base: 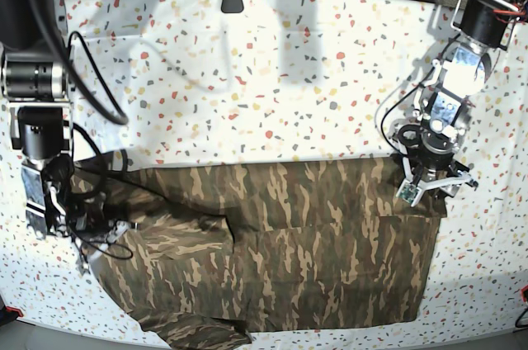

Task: Fold the T-shirt properly

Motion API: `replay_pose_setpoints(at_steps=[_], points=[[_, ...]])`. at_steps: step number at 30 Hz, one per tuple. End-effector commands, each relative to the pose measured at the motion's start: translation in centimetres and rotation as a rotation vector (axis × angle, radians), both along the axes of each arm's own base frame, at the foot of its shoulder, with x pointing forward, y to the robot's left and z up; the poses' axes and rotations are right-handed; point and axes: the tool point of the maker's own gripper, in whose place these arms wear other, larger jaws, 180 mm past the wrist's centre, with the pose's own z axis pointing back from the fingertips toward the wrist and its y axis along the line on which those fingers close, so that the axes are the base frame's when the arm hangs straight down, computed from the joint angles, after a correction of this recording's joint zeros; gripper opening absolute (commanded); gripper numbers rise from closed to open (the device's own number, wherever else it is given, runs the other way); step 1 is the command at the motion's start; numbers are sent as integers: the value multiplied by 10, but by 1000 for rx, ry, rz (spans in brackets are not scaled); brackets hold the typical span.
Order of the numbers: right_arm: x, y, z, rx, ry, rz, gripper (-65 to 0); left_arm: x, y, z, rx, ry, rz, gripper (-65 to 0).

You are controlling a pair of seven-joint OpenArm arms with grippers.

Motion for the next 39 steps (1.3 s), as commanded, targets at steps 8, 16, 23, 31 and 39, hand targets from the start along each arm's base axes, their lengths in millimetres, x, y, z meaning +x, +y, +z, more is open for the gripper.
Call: replay_pose_setpoints(at_steps=[8,16,23,31,39], points=[[60,-17,96,-270,-303,144,-650,14,4,20,9,-65,-1,-294],[63,-3,96,-324,-297,230,-357,13,5,19,12,-57,5,-294],[58,-18,90,-391,-264,227,-324,13,5,19,12,-57,5,-294],[23,3,61,-76,-79,214,-325,14,3,20,8,-65,-2,-294],[-16,-18,-5,-190,-9,238,-325,12,-3,15,-89,-44,28,-294]])
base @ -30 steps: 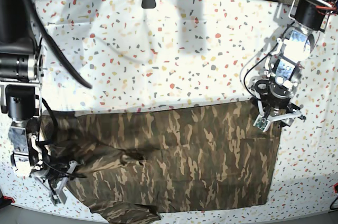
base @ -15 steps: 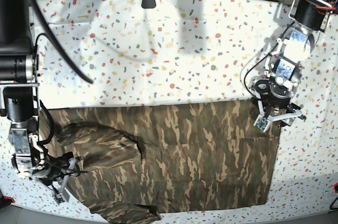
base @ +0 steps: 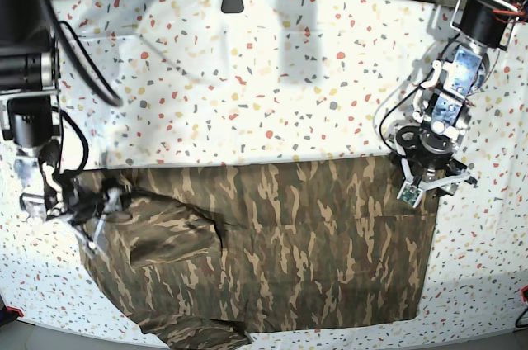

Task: Fold the T-shirt properly
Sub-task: 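Grasp the shirt edge nearest the arms with both grippers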

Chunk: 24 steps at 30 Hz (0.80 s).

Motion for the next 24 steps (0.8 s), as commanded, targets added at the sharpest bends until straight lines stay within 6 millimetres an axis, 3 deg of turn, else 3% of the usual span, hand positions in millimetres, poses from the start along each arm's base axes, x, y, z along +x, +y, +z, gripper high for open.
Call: replay_pose_setpoints(at_steps=[1,2,5,7,12,18,24], points=[[19,-3,24,-5,-93,14,-325,14,2,19,-2,-58,3,-294],[18,-4,20,-28,-111,32,-325,14,1,19,-4,-58,3,-294],[24,-44,21,-196,-196,-117,-325,14,-3,18,-12,-58,2,-294],[26,-57,25,-264,-218,-152,-325,14,-6,18,-17,-59,0,-294],[29,-48,26,-222,-222,-146,-325,14,-14,16,-51,-55,3,-294],[27,-38,22,-164,-201,-128,-325,11,-33,11,-244,-24,48,-294],[26,-38,22,-163,-200,-126,-325,17,-56,33,-378,-62,38,-294]])
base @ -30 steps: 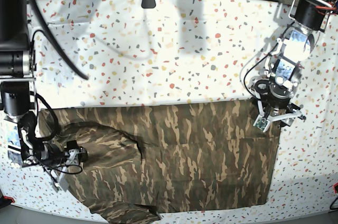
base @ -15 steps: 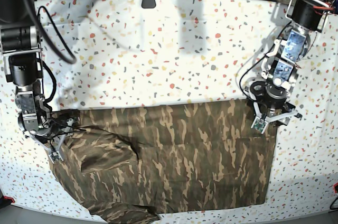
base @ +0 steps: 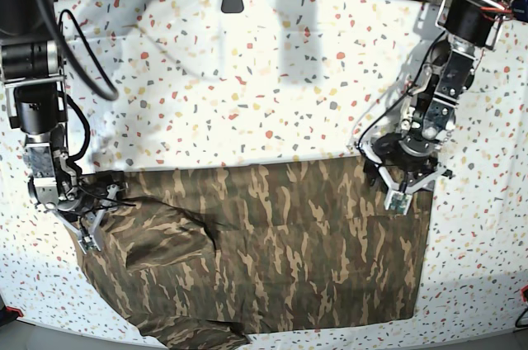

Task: Fold the T-shirt properly
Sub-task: 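Grasp the shirt edge nearest the arms with both grippers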

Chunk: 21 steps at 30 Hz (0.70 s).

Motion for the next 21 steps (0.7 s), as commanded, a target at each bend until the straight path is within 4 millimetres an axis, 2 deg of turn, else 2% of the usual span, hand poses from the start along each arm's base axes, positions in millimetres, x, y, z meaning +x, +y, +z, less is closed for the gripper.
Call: replay_pose_setpoints(at_steps=[1,6,12,16,18,21], points=[[16,-6,25,-1,-62,1,-325,16,1,27,-15,-81,2,-294],[8,-2,14,11,-45,22,-325,20,-12,33,-99,-91,31,-294],[-18,1,-16,56,24,-4,-325,19,-26,21,-357,6,130,-294],[-32,5,-31,98,56,-22,-325,18,-22,19,-362,27,131,-294],[-37,4,-36,95,77,-26,-325,16,-18,11,-356,46,141,-294],[-42,4,-39,92,99,-29,-325,9,-13,-11,-349,88,166,-294]])
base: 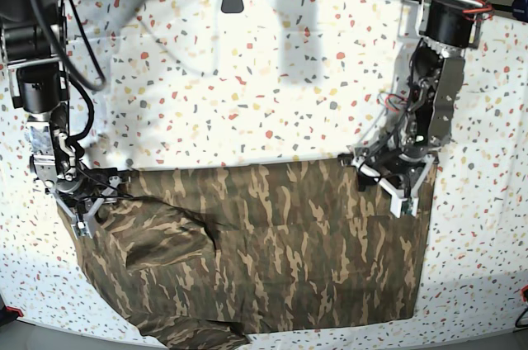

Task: Fold the T-shirt properly

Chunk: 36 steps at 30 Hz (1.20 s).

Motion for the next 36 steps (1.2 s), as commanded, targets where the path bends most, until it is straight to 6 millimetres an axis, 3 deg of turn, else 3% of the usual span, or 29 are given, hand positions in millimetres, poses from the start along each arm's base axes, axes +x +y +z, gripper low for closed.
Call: replay_pose_setpoints(at_steps=[1,12,19,25,36], points=[[-11,-8,-7,-36,77,2,-325,7,4,3,1,-2,13,-294],[-28,-3,-17,-12,143,-8,-325,-26,10,-43,20,221,9,-294],[-62,12,-28,11,152,20,-325,-63,5,-63,16,279,-7,-296],[-94,15,-31,22,146,19,-325,-88,-3,-61,32,263,-46,-296],[-142,3,-34,22,169,-7,-325,-124,32,-76,79,338,-38,-298]])
